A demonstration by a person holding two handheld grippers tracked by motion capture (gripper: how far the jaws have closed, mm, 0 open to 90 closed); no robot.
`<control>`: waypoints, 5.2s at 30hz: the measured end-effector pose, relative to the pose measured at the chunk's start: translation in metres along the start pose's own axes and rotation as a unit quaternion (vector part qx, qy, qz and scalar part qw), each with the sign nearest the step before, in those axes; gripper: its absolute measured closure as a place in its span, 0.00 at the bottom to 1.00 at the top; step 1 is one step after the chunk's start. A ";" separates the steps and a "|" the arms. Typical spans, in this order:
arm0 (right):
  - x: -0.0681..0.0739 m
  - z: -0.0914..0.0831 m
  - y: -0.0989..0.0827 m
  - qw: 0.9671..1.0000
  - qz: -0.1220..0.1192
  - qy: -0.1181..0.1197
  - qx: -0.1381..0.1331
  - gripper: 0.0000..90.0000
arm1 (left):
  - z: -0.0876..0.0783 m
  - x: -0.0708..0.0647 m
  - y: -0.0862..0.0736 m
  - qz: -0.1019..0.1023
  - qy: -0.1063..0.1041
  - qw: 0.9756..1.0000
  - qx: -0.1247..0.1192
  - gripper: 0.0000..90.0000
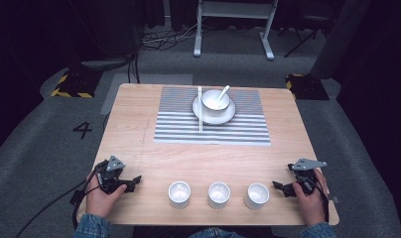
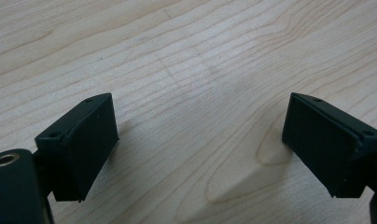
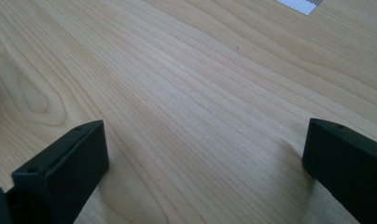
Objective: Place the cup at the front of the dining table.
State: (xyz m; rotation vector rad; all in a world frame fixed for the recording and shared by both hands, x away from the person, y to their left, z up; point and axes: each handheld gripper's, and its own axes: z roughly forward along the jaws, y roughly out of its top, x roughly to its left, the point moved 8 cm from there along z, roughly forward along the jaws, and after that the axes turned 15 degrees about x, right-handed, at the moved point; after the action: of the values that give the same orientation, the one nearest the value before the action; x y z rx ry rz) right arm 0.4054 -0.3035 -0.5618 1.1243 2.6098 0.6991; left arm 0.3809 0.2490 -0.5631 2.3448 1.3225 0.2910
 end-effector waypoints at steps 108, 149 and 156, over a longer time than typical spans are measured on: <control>0.000 0.000 0.000 1.000 0.000 -0.001 0.000 0.01 | -0.011 -0.180 0.038 0.076 -0.097 0.990 -0.072 0.20; 0.000 0.000 0.000 1.000 0.000 -0.002 0.000 0.01 | -0.005 -0.179 0.034 0.095 -0.095 0.990 -0.044 0.30; 0.000 0.000 0.000 1.000 0.000 -0.002 0.000 0.01 | -0.019 -0.179 0.042 0.092 -0.099 0.990 -0.044 0.30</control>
State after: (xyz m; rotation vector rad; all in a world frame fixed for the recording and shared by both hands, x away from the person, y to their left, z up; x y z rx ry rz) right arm 0.4050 -0.3035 -0.5617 1.1240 2.6068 0.6976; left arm 0.3126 0.0826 -0.5218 2.3550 0.9828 0.1635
